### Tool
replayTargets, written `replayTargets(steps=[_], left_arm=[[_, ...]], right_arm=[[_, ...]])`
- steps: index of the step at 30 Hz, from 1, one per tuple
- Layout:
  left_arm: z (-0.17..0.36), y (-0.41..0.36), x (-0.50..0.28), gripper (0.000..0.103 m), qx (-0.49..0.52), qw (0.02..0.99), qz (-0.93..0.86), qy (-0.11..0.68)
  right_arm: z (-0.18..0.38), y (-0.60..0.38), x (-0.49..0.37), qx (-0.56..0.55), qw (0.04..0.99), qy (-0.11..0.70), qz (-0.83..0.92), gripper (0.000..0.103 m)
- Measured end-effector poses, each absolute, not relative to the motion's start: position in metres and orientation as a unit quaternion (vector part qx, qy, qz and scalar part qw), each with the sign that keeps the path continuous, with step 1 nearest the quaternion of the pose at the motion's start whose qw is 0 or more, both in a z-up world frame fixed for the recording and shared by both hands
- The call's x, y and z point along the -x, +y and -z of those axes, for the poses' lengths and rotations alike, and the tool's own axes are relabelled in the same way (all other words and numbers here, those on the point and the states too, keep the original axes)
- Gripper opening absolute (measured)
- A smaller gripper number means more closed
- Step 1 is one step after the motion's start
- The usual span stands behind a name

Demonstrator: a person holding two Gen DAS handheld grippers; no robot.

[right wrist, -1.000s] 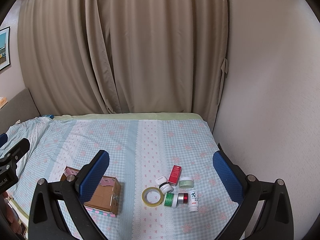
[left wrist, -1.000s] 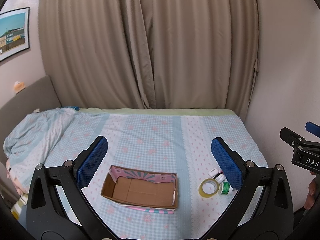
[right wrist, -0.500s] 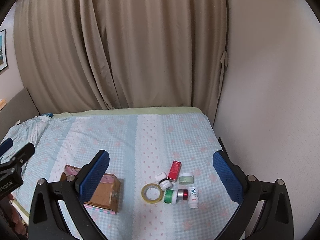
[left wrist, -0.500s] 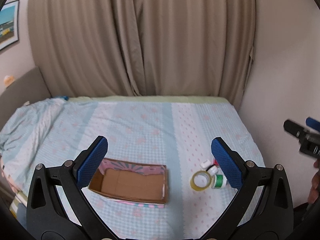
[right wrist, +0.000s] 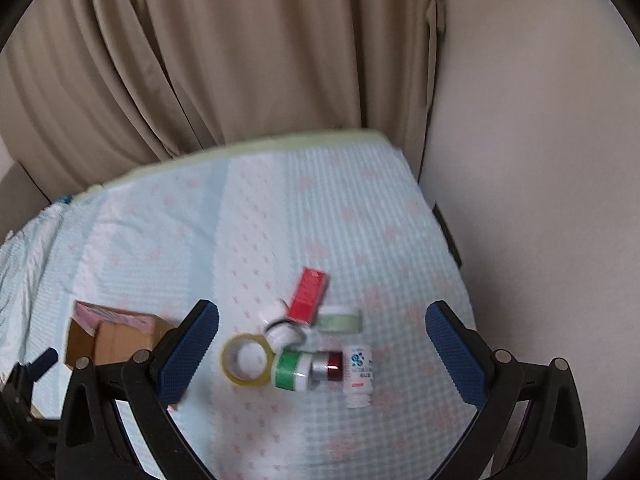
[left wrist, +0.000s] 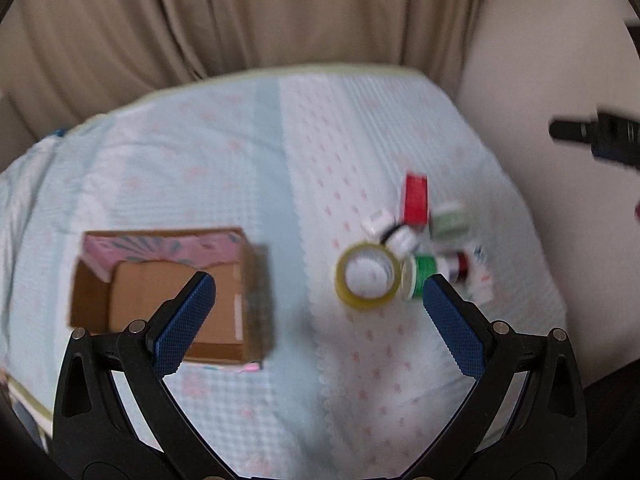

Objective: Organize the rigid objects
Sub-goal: 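Grasp the yellow tape roll with the left tool while the right tool grasps the green-lidded jar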

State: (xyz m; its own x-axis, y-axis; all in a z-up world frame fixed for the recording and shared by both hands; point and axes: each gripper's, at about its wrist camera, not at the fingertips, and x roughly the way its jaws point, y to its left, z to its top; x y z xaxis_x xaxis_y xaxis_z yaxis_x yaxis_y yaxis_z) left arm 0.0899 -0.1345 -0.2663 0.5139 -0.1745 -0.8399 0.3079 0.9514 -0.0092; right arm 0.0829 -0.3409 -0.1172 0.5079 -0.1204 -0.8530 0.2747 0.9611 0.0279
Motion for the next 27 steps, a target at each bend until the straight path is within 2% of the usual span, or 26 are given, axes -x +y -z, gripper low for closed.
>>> replayTargets(steps=[6, 14, 21, 27], left_arm=[[0.373, -0.171, -0.113, 0.103, -0.125, 0.840, 0.166, 0.501], [0.465, -0.202, -0.134, 0.103, -0.168, 0.819, 0.198, 0.512], [0.496, -0.223, -0.149, 0.103, -0.194, 0.812, 0.226, 0.501], [0.500, -0.240, -0.166, 0.103, -0.212, 0.810, 0.242, 0.490]], right_arm=[[0.195, -0.369, -0.119, -0.099, 0.833, 0.534, 0.104, 0.103], [0.288, -0.386, -0.152, -0.103, 0.796, 0.590, 0.090, 0.103], [0.346, -0.396, -0.168, -0.125, 0.767, 0.624, 0.080, 0.102], [0.369, -0.402, -0.182, -0.139, 0.750, 0.642, 0.080, 0.089]])
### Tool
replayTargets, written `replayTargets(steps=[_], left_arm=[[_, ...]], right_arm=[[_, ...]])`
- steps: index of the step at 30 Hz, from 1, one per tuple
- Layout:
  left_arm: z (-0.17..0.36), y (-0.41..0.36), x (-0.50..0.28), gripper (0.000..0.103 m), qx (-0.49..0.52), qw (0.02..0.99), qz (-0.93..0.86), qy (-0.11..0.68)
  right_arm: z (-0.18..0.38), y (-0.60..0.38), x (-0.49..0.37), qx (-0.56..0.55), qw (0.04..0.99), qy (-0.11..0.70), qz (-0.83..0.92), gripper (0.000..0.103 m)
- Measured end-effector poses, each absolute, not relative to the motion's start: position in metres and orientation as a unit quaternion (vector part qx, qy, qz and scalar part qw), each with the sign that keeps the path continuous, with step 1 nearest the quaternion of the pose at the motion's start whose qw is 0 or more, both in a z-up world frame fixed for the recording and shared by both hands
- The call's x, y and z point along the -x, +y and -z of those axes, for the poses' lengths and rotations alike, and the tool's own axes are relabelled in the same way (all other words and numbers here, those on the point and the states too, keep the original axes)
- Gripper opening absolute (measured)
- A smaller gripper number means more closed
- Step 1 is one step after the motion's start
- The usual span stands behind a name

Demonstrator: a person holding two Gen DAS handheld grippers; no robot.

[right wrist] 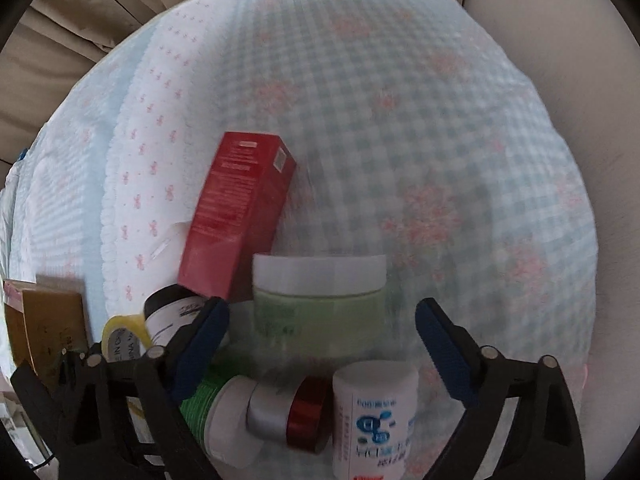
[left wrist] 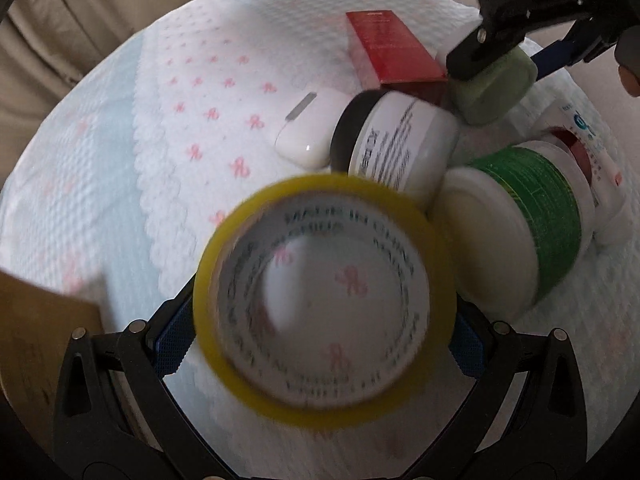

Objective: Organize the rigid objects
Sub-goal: 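Grasp the yellow tape roll with the left tool while the right tool grasps the green-lidded jar, then carry the tape roll and jar into the cardboard box with both tools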

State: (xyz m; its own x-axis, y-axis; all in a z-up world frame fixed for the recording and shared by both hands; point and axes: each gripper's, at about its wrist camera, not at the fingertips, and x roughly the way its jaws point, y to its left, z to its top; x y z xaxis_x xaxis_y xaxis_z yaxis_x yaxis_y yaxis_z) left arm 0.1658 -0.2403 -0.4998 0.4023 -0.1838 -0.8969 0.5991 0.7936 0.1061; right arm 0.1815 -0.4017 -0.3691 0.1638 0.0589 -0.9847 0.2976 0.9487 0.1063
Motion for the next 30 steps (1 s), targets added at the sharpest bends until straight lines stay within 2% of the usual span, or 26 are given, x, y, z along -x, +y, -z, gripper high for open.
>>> replayTargets(steps=[7, 20, 26, 30], left_arm=[[0.499, -0.247, -0.180, 0.098, -0.233, 0.801, 0.261, 0.486], [0.467, -0.233, -0.186, 0.098, -0.219, 0.818, 0.232, 0.478], [0.410, -0.216, -0.173, 0.098, -0.194, 0.842, 0.212, 0.456], [0.340, -0.192, -0.167, 0.098, -0.159, 0.862, 0.194, 0.441]], right_arm=[[0.384, -0.409, -0.191, -0.179, 0.734, 0.652, 0.065, 0.066], [0.357, -0.415, -0.164, -0.188, 0.750, 0.629, 0.076, 0.066], [0.301, -0.408, -0.144, -0.189, 0.775, 0.599, 0.074, 0.066], [0.248, -0.391, -0.131, -0.174, 0.797, 0.575, 0.066, 0.066]])
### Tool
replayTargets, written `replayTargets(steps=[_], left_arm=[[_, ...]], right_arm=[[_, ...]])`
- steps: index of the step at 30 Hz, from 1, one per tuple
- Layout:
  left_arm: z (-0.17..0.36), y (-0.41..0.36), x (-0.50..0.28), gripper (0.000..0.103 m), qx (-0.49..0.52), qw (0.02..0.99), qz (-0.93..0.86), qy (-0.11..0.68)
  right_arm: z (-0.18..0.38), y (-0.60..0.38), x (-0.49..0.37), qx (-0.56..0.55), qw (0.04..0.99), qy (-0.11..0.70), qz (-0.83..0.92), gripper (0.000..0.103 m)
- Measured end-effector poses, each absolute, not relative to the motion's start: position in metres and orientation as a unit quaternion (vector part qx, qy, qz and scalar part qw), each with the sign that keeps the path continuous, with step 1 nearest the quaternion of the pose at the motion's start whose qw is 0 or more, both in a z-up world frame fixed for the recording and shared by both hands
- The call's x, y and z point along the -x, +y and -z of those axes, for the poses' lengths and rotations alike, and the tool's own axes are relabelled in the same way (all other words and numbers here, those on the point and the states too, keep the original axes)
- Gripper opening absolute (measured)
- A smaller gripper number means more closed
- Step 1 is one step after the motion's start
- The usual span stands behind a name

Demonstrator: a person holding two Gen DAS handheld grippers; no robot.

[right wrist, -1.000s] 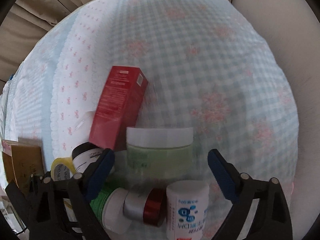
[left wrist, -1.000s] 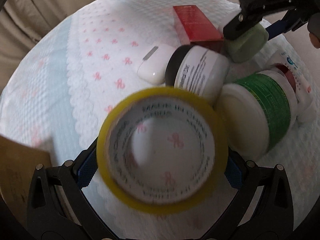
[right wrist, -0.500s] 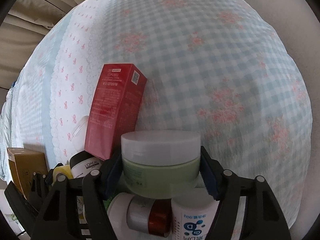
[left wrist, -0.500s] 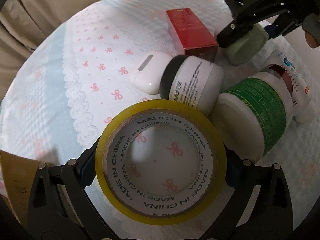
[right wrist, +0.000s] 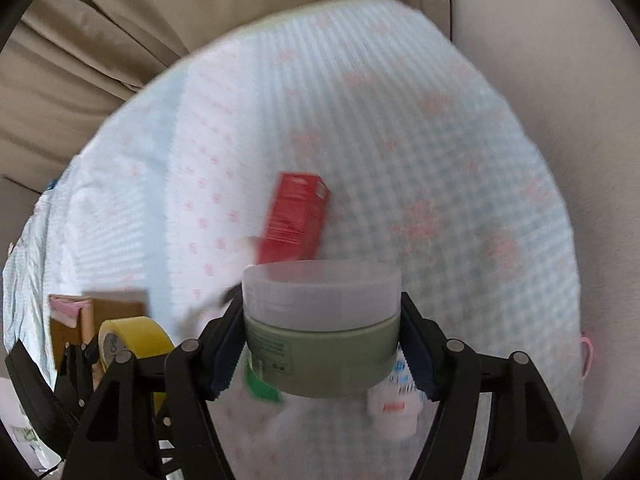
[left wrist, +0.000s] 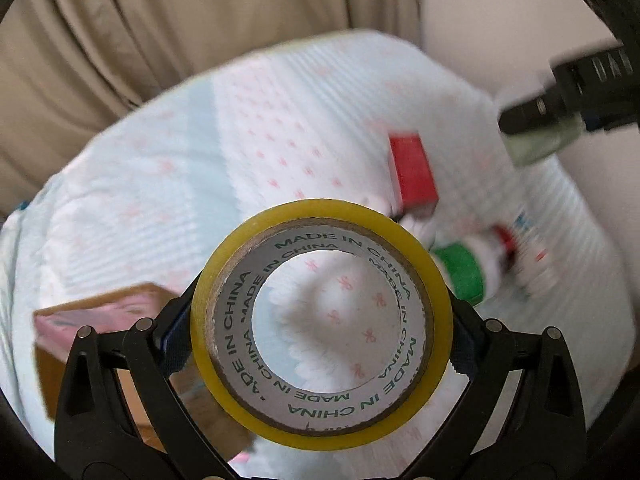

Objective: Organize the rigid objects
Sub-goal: 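Carry the tape roll and jar into the cardboard box with both tools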

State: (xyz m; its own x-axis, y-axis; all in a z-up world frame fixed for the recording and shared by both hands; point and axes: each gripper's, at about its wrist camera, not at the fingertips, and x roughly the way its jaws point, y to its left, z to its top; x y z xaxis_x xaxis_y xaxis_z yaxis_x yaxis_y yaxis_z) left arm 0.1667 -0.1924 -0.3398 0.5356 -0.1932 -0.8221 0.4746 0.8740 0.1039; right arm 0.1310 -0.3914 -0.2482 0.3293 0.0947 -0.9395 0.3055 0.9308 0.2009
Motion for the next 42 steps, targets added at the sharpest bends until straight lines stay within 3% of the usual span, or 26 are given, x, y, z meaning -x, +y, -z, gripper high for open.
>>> replayTargets(steps=[8, 17, 28, 42], left_arm=[[0.238, -0.114, -0.157, 0.098, -0.102, 0.880, 0.145, 0.440], [0.205, 0.012, -0.163, 0.098, -0.099, 0.876, 0.128, 0.453], [0.267, 0.144, -0.204, 0.098, -0.144, 0.823, 0.164, 0.524], [0.394, 0.141, -0.276, 0.098, -0.168, 0.756, 0.161, 0.611]], right_arm=[[0.141, -0.317, -0.112, -0.121, 0.843, 0.523, 0.018, 0.066], [0.110, -0.193, -0.110, -0.118, 0.855, 0.504, -0.027, 0.066], [0.158, -0.047, -0.125, -0.135, 0.828, 0.544, -0.001, 0.066], [0.295, 0.037, -0.173, -0.025, 0.765, 0.641, -0.055, 0.066]])
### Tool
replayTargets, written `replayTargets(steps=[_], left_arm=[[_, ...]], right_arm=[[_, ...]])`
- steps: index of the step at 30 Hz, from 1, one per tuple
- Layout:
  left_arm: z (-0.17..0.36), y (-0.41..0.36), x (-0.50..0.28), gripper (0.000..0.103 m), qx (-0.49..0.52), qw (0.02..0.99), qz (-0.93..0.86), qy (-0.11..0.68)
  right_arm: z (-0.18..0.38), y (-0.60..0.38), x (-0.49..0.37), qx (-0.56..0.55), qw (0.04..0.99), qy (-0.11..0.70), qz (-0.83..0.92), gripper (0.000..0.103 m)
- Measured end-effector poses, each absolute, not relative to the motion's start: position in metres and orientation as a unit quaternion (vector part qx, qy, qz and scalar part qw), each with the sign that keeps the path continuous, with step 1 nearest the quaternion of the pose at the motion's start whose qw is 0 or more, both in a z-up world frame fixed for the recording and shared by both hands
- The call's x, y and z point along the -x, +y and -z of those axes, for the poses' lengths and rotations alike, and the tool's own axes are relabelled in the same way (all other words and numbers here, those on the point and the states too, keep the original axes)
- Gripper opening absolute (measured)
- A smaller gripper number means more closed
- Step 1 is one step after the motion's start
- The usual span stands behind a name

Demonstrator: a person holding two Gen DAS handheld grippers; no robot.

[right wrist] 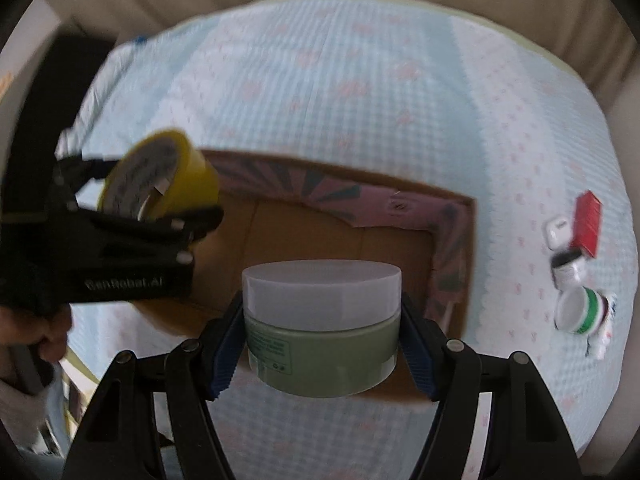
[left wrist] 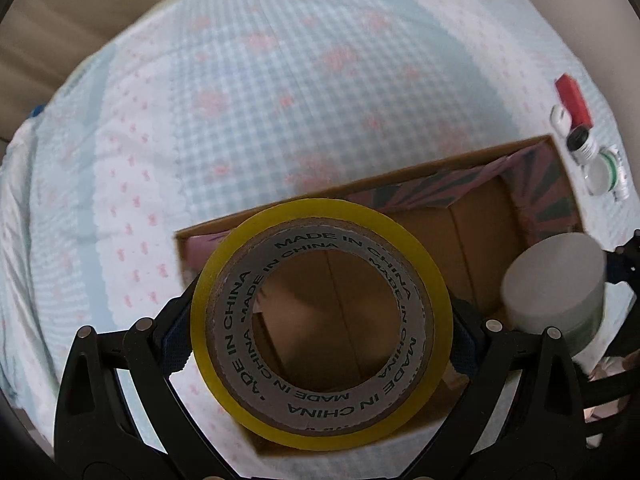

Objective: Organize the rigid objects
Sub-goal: 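Carry the tape roll and jar into the cardboard box with both tools, then open both tools and withdraw them from the box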

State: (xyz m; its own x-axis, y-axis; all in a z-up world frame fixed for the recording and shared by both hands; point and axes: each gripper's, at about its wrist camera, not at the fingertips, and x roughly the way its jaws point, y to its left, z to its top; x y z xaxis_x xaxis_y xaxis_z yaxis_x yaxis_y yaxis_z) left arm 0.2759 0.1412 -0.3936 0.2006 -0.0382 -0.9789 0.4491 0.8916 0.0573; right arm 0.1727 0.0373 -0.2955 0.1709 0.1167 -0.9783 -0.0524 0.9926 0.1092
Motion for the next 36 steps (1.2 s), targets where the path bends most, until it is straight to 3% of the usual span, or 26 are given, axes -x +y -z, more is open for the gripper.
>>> replayTargets(steps=[11, 12, 13, 14, 28, 36], left_arm=[[0.412, 0.128, -0.283, 0.099, -0.182, 0.742, 0.179, 0.620], [0.412, 0.128, -0.282, 0.102, -0.180, 0.740, 0.184, 0.622], [0.411, 0.128, -0.282, 0.102, -0.179, 0.739, 0.188, 0.622], [0.408, 0.128, -0.281, 0.102, -0.178, 0.742, 0.189, 0.618], [0.375, 0.148, -0.268, 0.102, -0.162, 0.767, 0.166, 0.599], [0.321, 0.169, -0.237, 0.102, -0.143, 0.799, 0.149, 0.565]], right_arm=[[0.347, 0.038, -0.184, -0.036, 0.738, 0.669, -0.081, 0.066], [0.349, 0.037, -0.183, -0.039, 0.740, 0.667, -0.083, 0.069], [0.348, 0.038, -0.184, -0.039, 0.742, 0.663, -0.087, 0.090], [0.345, 0.038, -0.183, -0.033, 0.752, 0.653, -0.091, 0.103], [0.320, 0.026, -0.161, -0.032, 0.776, 0.624, -0.081, 0.103], [0.275, 0.029, -0.141, 0.000, 0.789, 0.610, -0.076, 0.103]])
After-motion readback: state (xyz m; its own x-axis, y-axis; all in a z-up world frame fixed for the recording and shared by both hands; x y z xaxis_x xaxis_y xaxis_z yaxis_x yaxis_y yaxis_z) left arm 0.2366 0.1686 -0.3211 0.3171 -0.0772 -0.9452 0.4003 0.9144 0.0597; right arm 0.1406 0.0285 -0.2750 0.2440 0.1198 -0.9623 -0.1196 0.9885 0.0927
